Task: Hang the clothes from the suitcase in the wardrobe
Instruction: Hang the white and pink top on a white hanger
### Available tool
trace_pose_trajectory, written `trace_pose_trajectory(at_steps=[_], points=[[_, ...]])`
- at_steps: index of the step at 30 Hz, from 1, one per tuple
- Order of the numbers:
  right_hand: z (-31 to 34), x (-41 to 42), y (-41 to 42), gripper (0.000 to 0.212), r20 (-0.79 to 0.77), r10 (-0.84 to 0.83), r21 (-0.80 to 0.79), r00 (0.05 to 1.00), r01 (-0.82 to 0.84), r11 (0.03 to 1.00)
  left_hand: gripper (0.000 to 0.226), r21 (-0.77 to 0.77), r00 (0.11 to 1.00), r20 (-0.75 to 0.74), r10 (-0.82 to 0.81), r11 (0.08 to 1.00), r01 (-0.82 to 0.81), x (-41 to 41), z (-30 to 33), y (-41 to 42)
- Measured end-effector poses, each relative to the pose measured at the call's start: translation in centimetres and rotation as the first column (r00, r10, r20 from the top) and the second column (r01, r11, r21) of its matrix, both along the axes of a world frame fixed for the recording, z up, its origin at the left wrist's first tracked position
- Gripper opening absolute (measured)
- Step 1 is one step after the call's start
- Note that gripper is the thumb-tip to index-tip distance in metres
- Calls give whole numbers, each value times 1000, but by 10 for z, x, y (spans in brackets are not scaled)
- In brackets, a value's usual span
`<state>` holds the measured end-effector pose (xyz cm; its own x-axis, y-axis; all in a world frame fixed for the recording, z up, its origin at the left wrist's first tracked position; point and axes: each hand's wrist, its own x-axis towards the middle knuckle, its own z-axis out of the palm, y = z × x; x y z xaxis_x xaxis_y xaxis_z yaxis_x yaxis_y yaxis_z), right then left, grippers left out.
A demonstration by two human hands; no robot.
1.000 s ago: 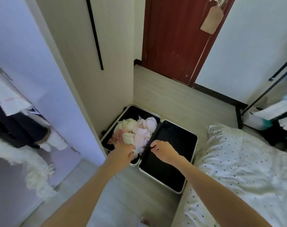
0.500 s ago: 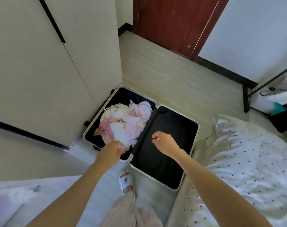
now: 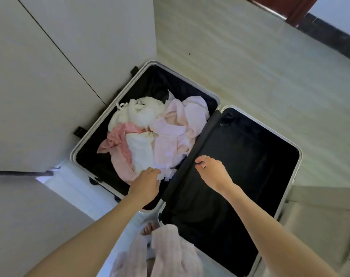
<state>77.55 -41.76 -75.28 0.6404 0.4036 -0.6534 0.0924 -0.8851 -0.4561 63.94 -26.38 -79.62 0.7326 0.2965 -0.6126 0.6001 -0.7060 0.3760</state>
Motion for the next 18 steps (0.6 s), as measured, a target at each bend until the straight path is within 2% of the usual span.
trace_pose_trajectory(at_steps=[4, 7, 9, 10, 12, 15, 18], points=[[-100, 27, -1, 28, 12, -49, 19, 999, 49, 999, 41, -2, 1000, -25, 0, 1000, -1, 27, -104, -2], [-150, 43, -1, 26, 22, -75, 61, 997, 73, 995, 48, 64, 999, -4, -45, 997, 45, 54, -160, -1], [-174, 52, -1, 26, 27, -73, 72, 997, 71, 995, 39, 111, 1000, 6, -14, 994, 13, 73, -187, 0], [-179, 54, -1, 26, 29, -73, 75, 997, 71, 995, 28, 94, 999, 27, 47, 994, -50, 79, -193, 0], [-181, 56, -5, 26, 17, -79, 76, 997, 77, 994, 19, -53, 960, 94, 262, 965, -258, 85, -193, -4], [-158, 51, -10, 25, -21, -81, 53, 997, 82, 995, 10, -308, 834, 139, 534, 824, -476, 83, -157, -9], [-114, 44, -12, 24, -60, -81, 51, 995, 84, 995, 17, -420, 654, 152, 741, 647, -636, 90, -92, -13]])
